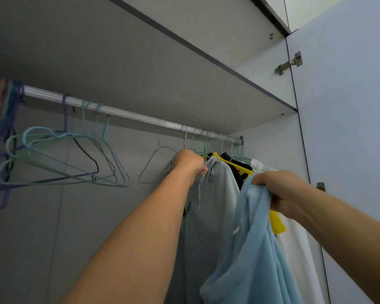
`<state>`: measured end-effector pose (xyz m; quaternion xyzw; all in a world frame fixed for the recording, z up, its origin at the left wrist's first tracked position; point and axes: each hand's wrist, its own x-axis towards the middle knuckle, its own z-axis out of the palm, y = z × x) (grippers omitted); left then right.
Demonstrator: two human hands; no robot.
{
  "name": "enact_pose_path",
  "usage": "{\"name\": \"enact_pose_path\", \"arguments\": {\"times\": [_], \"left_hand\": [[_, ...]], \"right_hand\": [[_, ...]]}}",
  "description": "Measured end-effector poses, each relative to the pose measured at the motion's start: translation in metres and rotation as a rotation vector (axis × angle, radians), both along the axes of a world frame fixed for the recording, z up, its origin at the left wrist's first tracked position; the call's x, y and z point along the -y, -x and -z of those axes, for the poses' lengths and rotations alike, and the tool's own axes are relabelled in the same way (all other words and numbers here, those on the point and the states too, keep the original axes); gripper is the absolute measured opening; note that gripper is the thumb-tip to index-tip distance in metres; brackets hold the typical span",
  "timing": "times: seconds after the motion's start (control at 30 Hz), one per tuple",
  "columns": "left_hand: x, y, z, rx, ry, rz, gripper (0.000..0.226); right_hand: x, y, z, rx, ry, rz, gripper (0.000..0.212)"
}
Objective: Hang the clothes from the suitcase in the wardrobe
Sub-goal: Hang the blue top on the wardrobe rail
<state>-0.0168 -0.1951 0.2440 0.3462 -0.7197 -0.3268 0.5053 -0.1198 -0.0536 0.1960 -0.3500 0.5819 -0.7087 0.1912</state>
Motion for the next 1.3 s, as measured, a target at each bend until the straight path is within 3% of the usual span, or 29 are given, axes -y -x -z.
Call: {"name": "enact_pose_path", "arguments": {"times": [0.27, 0.33, 0.43, 0.53, 0.67, 0.73, 0.83, 1.0, 1.07, 1.2, 1.3], "left_hand": [[0.036, -0.027, -0.034, -0.359, -0.127, 0.069, 0.021], [0.043, -0.030, -0.023, -0.414, -0.200, 0.067, 0.021], [0.054, -0.039, 0.004, -0.458, -0.318, 0.033, 0.021], [0.045, -0.044, 0.029, -0.556, -0.390, 0.002, 0.028], [-0.009, -0.030, 0.054, -0.689, -0.425, 0.184, 0.027], [-0.049, -0.017, 0.068, -0.628, -0.459, 0.381, 0.018], [-0.106, 0.010, 0.099, -0.394, -0.462, 0.536, 0.017], [-0.181, 0.053, 0.163, -0.125, -0.357, 0.551, 0.027], [-0.205, 0.070, 0.185, 0.024, -0.213, 0.488, 0.030], [-0.254, 0.089, 0.209, 0.370, 0.086, 0.342, 0.029], [-0.283, 0.101, 0.220, 0.445, 0.117, 0.401, 0.030]], "right_hand": [[0.009, 0.008, -0.008, -0.048, -0.032, 0.035, 0.022], [0.009, 0.012, -0.001, -0.045, -0.042, 0.041, 0.022], [0.003, 0.014, 0.007, -0.058, -0.089, 0.054, 0.006], [-0.009, 0.018, 0.014, -0.092, -0.134, 0.105, 0.008], [-0.027, 0.026, 0.027, -0.109, -0.166, 0.127, 0.013], [-0.038, 0.030, 0.035, -0.084, -0.175, 0.127, 0.007], [-0.060, 0.037, 0.046, -0.024, -0.166, 0.112, 0.012], [-0.107, 0.056, 0.063, 0.005, -0.164, 0.145, 0.005], [-0.129, 0.062, 0.071, 0.004, -0.237, 0.143, 0.008], [-0.176, 0.069, 0.086, 0.057, -0.380, -0.108, 0.023], [-0.203, 0.078, 0.101, -0.118, -0.433, -0.074, 0.026]]}}
